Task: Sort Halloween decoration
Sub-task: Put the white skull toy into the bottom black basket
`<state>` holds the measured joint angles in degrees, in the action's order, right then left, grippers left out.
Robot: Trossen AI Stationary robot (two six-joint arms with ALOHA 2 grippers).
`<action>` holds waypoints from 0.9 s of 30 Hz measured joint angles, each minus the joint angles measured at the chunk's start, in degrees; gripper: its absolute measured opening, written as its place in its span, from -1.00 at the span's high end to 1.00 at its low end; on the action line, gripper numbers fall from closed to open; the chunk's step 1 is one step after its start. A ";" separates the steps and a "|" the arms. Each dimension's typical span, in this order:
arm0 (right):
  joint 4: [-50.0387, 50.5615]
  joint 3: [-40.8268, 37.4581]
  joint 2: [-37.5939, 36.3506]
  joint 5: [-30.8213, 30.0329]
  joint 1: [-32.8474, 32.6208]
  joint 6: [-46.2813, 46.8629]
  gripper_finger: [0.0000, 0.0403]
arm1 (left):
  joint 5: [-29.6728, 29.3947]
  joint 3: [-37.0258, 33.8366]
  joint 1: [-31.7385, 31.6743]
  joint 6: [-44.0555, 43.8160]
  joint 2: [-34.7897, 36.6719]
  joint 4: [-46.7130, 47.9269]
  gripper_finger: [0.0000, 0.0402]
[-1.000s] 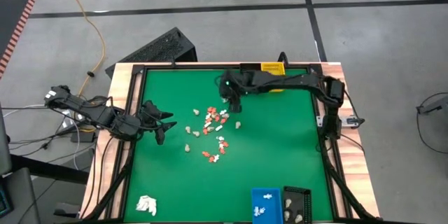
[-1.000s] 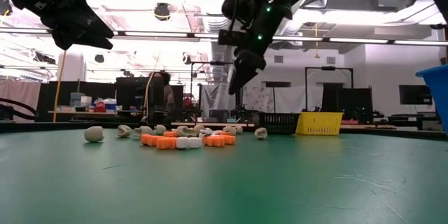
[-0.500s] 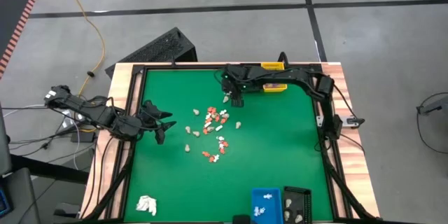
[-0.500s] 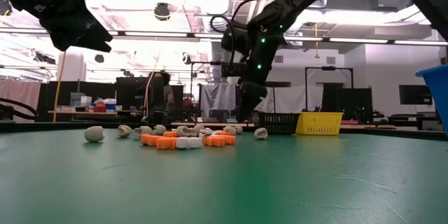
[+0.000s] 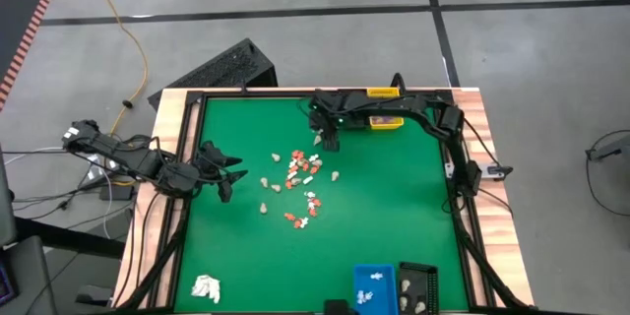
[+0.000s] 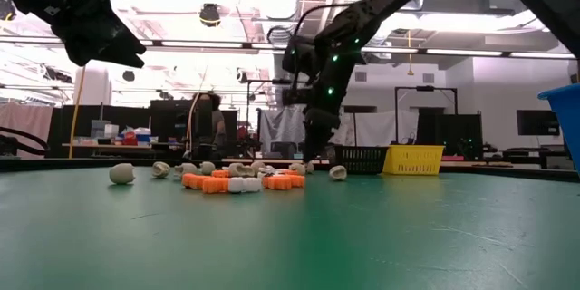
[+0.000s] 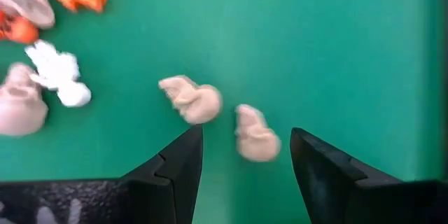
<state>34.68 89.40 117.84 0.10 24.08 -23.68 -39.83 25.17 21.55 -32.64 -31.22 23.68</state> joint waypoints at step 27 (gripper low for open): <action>14.80 13.00 8.32 -0.09 -0.09 1.56 0.83 | 0.48 0.00 0.01 -0.70 -0.01 1.49 0.06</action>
<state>49.48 102.40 126.16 0.01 23.99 -22.12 -39.35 25.17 21.56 -33.34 -31.23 25.17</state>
